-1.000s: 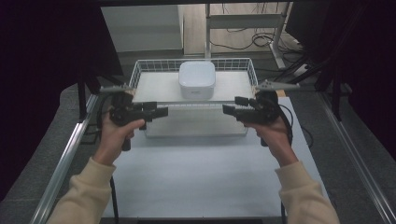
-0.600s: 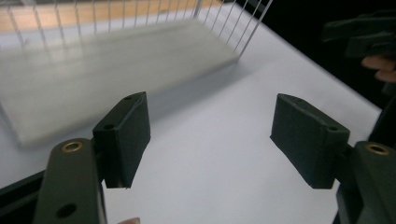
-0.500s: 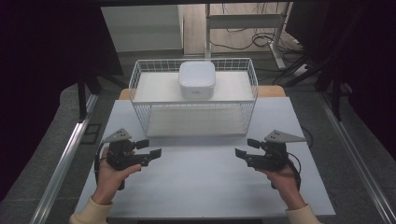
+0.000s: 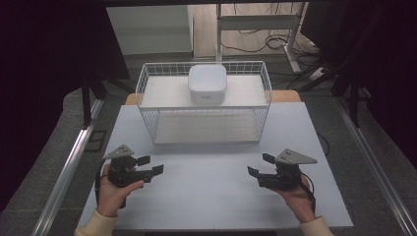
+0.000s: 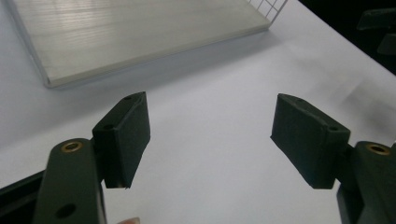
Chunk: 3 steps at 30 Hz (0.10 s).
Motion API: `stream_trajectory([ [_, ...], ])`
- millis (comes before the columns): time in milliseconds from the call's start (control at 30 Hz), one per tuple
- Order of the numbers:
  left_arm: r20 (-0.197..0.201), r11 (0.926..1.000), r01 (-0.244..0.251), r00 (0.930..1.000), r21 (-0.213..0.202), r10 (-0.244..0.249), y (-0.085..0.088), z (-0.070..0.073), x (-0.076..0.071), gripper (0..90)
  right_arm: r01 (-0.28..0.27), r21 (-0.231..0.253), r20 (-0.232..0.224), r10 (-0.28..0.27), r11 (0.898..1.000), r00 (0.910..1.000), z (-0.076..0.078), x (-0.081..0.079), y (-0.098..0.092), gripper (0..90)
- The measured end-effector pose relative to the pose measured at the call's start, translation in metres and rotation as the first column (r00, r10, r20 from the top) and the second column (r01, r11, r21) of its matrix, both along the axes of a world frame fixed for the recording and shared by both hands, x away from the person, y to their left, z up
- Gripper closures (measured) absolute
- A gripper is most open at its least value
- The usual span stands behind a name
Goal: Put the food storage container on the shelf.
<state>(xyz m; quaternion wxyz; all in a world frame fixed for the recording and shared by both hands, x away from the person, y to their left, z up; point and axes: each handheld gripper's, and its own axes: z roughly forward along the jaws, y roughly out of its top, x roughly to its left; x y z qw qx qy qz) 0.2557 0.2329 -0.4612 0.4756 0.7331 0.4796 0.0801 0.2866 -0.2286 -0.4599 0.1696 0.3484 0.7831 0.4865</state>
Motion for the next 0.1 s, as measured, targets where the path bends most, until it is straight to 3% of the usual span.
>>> stream_trajectory([
  [100,-0.005,1.0,-0.009,0.9999,-0.001,0.009,0.0029,-0.0031,-0.0007,27.4,0.014,0.024,0.012,-0.014,1.0,0.9998,-0.0019,0.0015,-0.005,23.1],
])
